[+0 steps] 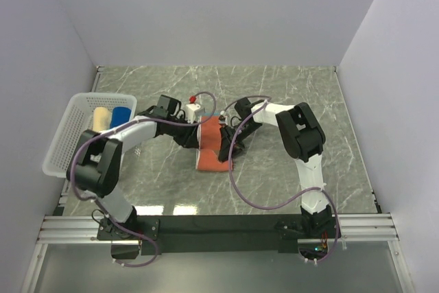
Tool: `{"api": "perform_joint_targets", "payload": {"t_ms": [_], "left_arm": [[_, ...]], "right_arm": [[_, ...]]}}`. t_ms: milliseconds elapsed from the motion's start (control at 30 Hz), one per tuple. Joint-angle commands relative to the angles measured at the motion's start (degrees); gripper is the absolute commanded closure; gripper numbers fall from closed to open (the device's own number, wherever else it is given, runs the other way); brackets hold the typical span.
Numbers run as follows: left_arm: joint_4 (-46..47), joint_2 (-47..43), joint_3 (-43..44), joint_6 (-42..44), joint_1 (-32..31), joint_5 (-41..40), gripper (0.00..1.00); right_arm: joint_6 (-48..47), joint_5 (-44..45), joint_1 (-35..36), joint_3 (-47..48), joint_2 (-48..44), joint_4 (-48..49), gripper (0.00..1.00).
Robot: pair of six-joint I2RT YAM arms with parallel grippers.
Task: Roll the towels
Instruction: Fold the towel
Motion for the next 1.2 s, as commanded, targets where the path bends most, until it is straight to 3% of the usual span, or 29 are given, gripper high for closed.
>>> {"api": "perform_joint_targets", "payload": {"t_ms": [0, 233, 433, 700, 800, 900, 1000, 1167], "left_arm": [[-1.67, -6.91, -0.83, 2.68, 0.51, 0.39, 0.63], [-0.88, -11.76, -3.46, 1.55, -0.98, 6.54, 0.62], [3.95, -5.0, -3.82, -5.65, -1.25, 9.18, 0.67], [6.6, 1.34, -4.7, -15.69, -0.02, 8.04, 0.75], [4.31, -1.03, -3.56, -12.45, 1.3, 6.2, 0.72], [1.85, -8.04, -3.63, -3.67, 1.21, 3.22, 0.66], [1.76, -16.84, -7.66, 6.17, -2.55, -4.93, 0.56], [5.34, -25.81, -15.49, 21.04, -14.24, -17.34, 0.52]], "right_arm": [[-0.69, 7.29, 0.53, -0.81, 0.02, 3.49, 0.63], [-1.04, 8.79, 0.62, 0.95, 0.63, 2.53, 0.64], [-1.04, 8.88, 0.62, 1.04, 0.9, 2.44, 0.66], [-2.45, 11.95, 0.26, 1.04, 0.46, 1.12, 0.76], [-3.15, 12.22, 0.09, 1.92, 1.33, 0.42, 0.8], [-3.5, 12.31, 0.09, 2.62, 1.69, 0.15, 0.82], [-3.51, 12.57, 0.09, 3.24, 1.6, 0.41, 0.81], [-2.98, 11.26, 0.09, 4.82, 3.18, -0.37, 0.8]]}}
